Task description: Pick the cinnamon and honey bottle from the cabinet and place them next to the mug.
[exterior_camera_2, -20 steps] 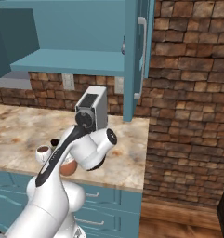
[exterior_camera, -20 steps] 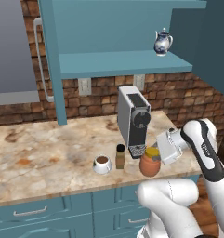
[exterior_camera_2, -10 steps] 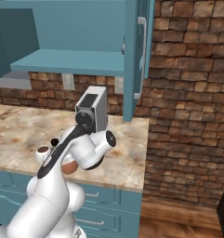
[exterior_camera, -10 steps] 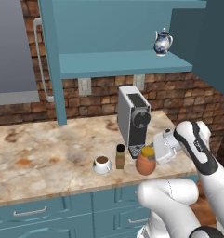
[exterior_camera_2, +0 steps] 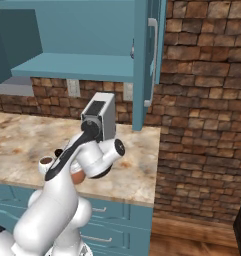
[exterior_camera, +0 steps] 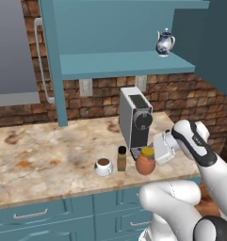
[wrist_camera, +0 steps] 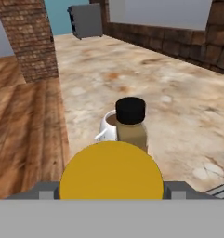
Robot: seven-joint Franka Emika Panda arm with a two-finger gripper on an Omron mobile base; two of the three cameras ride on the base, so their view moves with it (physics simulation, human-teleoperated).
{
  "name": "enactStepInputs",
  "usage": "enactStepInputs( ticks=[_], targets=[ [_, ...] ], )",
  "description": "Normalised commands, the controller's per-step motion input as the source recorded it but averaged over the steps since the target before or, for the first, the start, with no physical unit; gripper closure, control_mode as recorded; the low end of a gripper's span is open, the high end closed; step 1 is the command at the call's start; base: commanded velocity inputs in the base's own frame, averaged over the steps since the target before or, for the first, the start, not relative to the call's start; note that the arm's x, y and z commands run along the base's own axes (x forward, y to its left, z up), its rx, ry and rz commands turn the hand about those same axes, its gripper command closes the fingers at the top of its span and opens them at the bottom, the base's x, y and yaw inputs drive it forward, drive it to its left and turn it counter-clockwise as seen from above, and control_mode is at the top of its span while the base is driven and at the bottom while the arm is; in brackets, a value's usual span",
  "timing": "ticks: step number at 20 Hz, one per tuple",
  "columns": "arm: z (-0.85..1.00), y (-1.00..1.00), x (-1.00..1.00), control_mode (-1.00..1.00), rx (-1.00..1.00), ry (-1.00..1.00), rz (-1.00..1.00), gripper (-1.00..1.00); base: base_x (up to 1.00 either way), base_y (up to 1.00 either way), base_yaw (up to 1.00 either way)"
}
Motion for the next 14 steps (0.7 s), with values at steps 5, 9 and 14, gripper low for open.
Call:
enactStepInputs(
  ticks=[5,9,14],
  targets=[
    [-0.05,0.0,0.16,-1.0,0.0,0.0,0.0,1.0,0.0,0.0,0.0],
    [-0.15,0.0,0.04,-1.0,0.0,0.0,0.0,1.0,0.0,0.0,0.0],
    [-0.38,0.0,0.0,-1.0,0.0,0.0,0.0,1.0,0.0,0.0,0.0]
  ],
)
